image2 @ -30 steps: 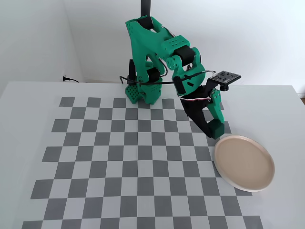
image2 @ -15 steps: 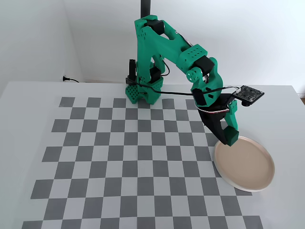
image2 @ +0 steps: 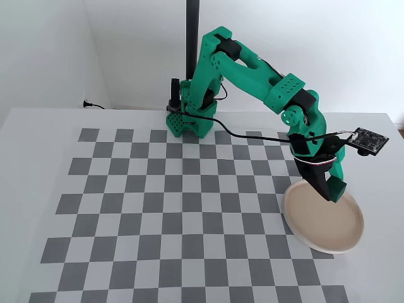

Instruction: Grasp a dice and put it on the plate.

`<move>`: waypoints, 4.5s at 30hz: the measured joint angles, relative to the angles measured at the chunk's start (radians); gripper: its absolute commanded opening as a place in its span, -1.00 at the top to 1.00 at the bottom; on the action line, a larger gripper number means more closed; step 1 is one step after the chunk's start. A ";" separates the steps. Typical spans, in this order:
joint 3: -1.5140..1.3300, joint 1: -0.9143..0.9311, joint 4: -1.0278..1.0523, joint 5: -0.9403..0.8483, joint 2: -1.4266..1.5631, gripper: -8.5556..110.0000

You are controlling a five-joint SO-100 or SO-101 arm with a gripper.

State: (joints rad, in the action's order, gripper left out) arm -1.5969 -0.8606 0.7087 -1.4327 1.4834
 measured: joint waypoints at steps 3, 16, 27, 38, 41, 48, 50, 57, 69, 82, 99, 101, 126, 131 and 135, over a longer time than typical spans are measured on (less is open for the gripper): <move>0.071 -0.008 0.000 0.012 -0.075 0.93; 0.241 -0.006 -0.029 0.049 -0.319 0.68; 0.242 -0.006 0.000 0.051 -0.325 0.48; 0.242 0.029 0.066 0.051 -0.249 0.48; 0.242 0.035 0.087 0.051 -0.190 0.49; 0.242 0.071 0.163 0.060 -0.037 0.53; 0.242 0.075 0.192 0.067 0.009 0.57; 0.242 0.127 0.310 0.092 0.153 0.73; 0.052 0.287 0.285 0.103 0.411 0.91; -0.331 0.387 0.170 0.163 0.767 0.93; -0.729 0.577 0.038 0.341 1.020 0.93; -0.750 0.588 0.032 0.373 1.042 0.93; -1.045 0.696 -0.064 0.704 1.180 0.93; -1.144 0.696 -0.084 0.741 1.264 0.93; -1.193 0.696 -0.087 0.769 1.319 0.93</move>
State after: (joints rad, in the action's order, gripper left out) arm -2.7903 -0.1641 0.6213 -0.6642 2.8026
